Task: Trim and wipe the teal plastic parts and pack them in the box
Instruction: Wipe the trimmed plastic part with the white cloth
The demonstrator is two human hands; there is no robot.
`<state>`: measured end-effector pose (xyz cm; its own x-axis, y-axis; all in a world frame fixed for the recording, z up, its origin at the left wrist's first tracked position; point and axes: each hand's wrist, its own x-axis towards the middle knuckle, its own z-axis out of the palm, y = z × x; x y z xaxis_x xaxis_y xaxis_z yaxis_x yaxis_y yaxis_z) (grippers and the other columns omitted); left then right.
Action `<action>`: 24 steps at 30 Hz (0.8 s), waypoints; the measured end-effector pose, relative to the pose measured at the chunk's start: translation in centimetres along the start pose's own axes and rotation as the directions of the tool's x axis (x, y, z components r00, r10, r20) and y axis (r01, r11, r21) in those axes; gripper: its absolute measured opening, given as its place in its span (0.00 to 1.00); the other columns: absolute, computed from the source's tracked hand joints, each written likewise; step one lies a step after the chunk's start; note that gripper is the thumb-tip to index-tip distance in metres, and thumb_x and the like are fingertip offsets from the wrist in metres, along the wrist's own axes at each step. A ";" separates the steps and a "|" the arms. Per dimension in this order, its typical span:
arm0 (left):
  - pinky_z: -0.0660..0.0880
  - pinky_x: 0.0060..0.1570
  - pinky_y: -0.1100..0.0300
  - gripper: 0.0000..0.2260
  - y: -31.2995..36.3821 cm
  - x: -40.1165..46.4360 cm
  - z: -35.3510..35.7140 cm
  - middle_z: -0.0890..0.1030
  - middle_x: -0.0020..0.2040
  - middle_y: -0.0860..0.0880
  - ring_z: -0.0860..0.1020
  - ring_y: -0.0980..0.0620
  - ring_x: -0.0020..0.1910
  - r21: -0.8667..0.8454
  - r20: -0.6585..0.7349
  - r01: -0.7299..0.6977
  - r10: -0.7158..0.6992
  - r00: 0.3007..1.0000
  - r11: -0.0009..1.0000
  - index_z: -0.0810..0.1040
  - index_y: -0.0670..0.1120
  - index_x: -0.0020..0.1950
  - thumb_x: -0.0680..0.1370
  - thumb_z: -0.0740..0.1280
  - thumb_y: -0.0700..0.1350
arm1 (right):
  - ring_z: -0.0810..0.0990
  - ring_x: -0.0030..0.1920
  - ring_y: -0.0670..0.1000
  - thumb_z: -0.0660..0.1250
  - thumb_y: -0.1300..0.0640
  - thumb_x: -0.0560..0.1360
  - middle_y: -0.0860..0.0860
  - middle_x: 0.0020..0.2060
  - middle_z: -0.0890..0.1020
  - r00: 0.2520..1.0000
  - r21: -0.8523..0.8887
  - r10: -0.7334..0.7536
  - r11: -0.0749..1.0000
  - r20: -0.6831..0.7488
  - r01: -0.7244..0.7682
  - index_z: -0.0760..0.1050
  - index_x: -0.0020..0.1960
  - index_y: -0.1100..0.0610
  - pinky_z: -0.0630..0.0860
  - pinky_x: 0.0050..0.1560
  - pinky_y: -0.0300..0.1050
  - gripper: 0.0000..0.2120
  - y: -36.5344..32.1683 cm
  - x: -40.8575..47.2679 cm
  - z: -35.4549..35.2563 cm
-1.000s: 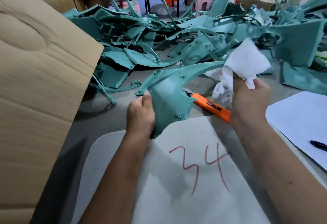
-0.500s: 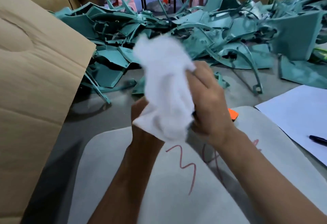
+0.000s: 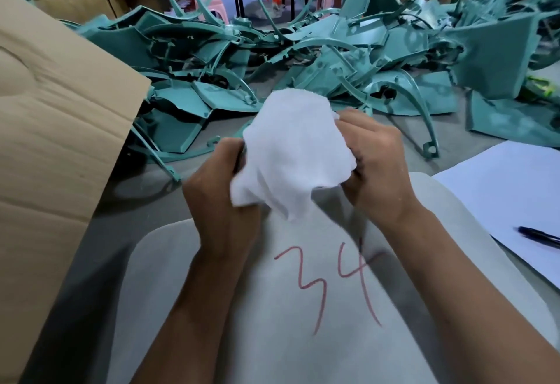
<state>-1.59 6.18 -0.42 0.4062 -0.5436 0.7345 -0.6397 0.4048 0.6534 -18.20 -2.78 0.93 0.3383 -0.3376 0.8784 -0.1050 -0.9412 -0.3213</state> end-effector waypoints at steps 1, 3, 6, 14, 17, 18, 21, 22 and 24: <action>0.60 0.30 0.62 0.14 0.0 0.2 -0.1 0.70 0.31 0.55 0.65 0.59 0.32 0.084 0.001 -0.043 0.043 0.999 0.995 0.70 0.46 0.38 0.74 0.68 0.30 | 0.65 0.35 0.52 0.64 0.65 0.80 0.48 0.33 0.68 1.000 -0.032 0.023 0.999 0.012 -0.023 0.73 0.36 0.61 0.61 0.38 0.42 0.14 0.4 -0.2 -0.2; 0.59 0.31 0.62 0.11 -0.8 0.4 -0.5 0.69 0.31 0.53 0.64 0.59 0.32 0.139 -0.022 -0.085 0.089 0.996 0.987 0.71 0.45 0.39 0.78 0.66 0.34 | 0.65 0.34 0.51 0.66 0.72 0.73 0.48 0.32 0.67 0.997 -0.072 0.054 0.996 0.047 -0.050 0.72 0.35 0.60 0.60 0.38 0.43 0.12 1.4 -0.3 -0.8; 0.58 0.33 0.68 0.12 -0.5 1.1 -0.7 0.63 0.32 0.57 0.64 0.61 0.31 0.144 -0.085 -0.097 0.110 0.990 0.985 0.66 0.48 0.40 0.84 0.61 0.43 | 0.70 0.34 0.54 0.72 0.75 0.73 0.51 0.30 0.72 0.994 -0.115 0.092 0.990 0.061 -0.085 0.74 0.33 0.63 0.68 0.37 0.49 0.14 2.3 -0.4 -1.5; 0.57 0.32 0.61 0.15 -1.1 1.6 -1.4 0.62 0.31 0.50 0.60 0.57 0.32 0.079 -0.092 -0.036 0.043 0.995 0.996 0.64 0.47 0.39 0.86 0.60 0.45 | 0.71 0.40 0.55 0.69 0.77 0.66 0.37 0.34 0.69 0.994 -0.196 0.100 0.975 -0.041 -0.106 0.61 0.42 0.41 0.67 0.46 0.39 0.32 4.2 -0.8 -4.1; 0.57 0.33 0.64 0.16 -0.9 1.7 -1.5 0.61 0.31 0.52 0.59 0.59 0.32 0.063 -0.093 -0.049 0.055 0.994 0.997 0.61 0.47 0.39 0.86 0.60 0.44 | 0.69 0.40 0.55 0.67 0.72 0.67 0.38 0.34 0.68 0.990 -0.236 0.136 0.962 -0.029 -0.139 0.60 0.43 0.38 0.65 0.42 0.36 0.30 3.8 -0.9 -4.3; 0.57 0.33 0.64 0.16 -0.9 1.7 -1.5 0.61 0.31 0.52 0.59 0.59 0.32 0.069 -0.095 -0.055 0.061 0.994 0.996 0.61 0.47 0.39 0.86 0.59 0.44 | 0.66 0.39 0.53 0.67 0.73 0.65 0.38 0.34 0.66 0.984 -0.258 0.167 0.950 -0.054 -0.176 0.59 0.41 0.40 0.62 0.40 0.36 0.30 3.8 -0.8 -4.4; 0.58 0.33 0.64 0.15 -1.1 1.5 -1.4 0.62 0.31 0.53 0.61 0.58 0.32 0.131 -0.093 -0.058 0.070 0.993 0.990 0.63 0.48 0.40 0.86 0.60 0.45 | 0.62 0.38 0.53 0.61 0.69 0.64 0.42 0.31 0.62 0.940 -0.386 0.301 0.857 -0.161 -0.340 0.57 0.34 0.45 0.56 0.35 0.44 0.20 4.4 -1.1 -5.0; 0.58 0.33 0.64 0.15 -1.3 1.4 -1.4 0.62 0.31 0.53 0.61 0.57 0.32 0.148 -0.100 -0.045 0.061 0.993 0.988 0.63 0.47 0.40 0.86 0.60 0.45 | 0.64 0.38 0.54 0.59 0.69 0.65 0.45 0.31 0.65 0.917 -0.412 0.352 0.819 -0.188 -0.398 0.64 0.33 0.48 0.57 0.37 0.45 0.16 4.6 -1.5 -5.2; 0.59 0.34 0.63 0.15 -1.9 1.6 -1.4 0.62 0.32 0.54 0.60 0.55 0.33 0.150 -0.163 0.026 -0.002 0.987 0.988 0.64 0.45 0.40 0.86 0.59 0.44 | 0.73 0.43 0.53 0.59 0.73 0.66 0.50 0.39 0.77 0.847 -0.387 0.451 0.755 -0.280 -0.530 0.82 0.43 0.59 0.66 0.43 0.42 0.17 4.7 -2.1 -5.8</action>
<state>1.16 5.56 -0.20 0.5081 -0.4173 0.7535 -0.7195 0.2752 0.6376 -24.79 -6.60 -0.41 -0.0228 -0.7153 0.6984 -0.6202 -0.5378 -0.5711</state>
